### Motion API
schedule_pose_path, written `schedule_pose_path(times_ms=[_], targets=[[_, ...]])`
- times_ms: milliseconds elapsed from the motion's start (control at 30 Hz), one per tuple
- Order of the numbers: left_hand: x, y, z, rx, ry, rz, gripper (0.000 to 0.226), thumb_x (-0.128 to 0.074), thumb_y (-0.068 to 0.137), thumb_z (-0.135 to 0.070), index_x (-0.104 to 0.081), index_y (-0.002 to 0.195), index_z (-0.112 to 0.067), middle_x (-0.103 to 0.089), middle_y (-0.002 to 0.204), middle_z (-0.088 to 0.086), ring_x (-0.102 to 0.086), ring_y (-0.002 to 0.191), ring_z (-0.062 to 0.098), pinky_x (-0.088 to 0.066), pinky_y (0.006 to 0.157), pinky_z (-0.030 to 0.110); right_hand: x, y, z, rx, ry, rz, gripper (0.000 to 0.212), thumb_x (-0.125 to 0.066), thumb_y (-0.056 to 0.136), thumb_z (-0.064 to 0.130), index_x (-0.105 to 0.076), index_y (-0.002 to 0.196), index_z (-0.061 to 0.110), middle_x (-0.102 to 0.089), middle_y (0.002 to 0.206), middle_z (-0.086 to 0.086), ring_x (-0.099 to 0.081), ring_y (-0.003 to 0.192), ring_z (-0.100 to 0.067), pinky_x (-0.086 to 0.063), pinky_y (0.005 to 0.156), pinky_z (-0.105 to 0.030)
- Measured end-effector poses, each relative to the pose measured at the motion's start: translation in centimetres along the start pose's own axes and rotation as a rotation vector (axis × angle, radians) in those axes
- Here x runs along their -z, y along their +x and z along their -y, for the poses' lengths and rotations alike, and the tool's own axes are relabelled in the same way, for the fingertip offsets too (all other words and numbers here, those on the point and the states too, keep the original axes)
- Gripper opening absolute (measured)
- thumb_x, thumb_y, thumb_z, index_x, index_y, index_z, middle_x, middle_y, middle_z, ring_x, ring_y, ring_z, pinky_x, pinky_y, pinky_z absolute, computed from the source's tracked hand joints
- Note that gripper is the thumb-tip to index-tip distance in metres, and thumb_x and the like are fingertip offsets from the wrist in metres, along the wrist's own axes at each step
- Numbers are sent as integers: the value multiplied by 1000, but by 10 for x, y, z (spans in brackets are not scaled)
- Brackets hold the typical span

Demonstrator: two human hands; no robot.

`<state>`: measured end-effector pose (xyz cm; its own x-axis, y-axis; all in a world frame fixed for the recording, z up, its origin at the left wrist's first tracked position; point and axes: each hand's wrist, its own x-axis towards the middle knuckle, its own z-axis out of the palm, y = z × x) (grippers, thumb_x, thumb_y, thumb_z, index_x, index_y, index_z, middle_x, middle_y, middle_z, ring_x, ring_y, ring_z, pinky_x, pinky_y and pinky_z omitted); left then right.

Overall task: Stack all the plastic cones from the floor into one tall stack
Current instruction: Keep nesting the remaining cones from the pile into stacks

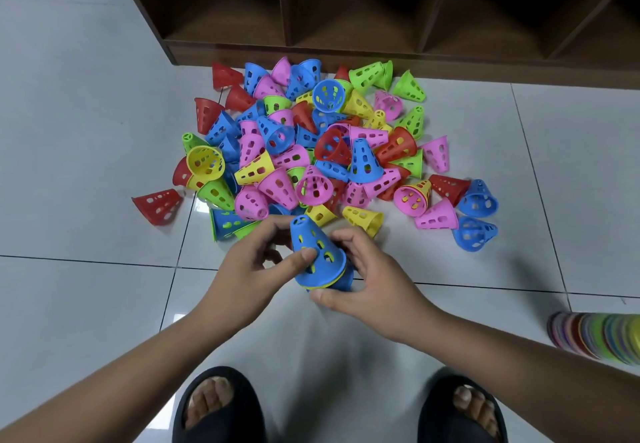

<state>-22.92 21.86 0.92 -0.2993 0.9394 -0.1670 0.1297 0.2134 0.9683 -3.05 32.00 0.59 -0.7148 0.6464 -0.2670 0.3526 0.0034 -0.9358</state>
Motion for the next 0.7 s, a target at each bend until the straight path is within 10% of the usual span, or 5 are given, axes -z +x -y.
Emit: schedule_pose_path(times_ms=[700], targets=[[-23, -7, 44, -262, 495, 151, 38, -84, 92, -35, -65, 125, -33, -63, 119, -20, -62, 108, 5, -41, 87, 11, 13, -3, -51, 35, -426, 78, 72, -90, 74, 42, -55, 137, 40, -55, 133, 28, -44, 129, 8, -37, 102, -9]])
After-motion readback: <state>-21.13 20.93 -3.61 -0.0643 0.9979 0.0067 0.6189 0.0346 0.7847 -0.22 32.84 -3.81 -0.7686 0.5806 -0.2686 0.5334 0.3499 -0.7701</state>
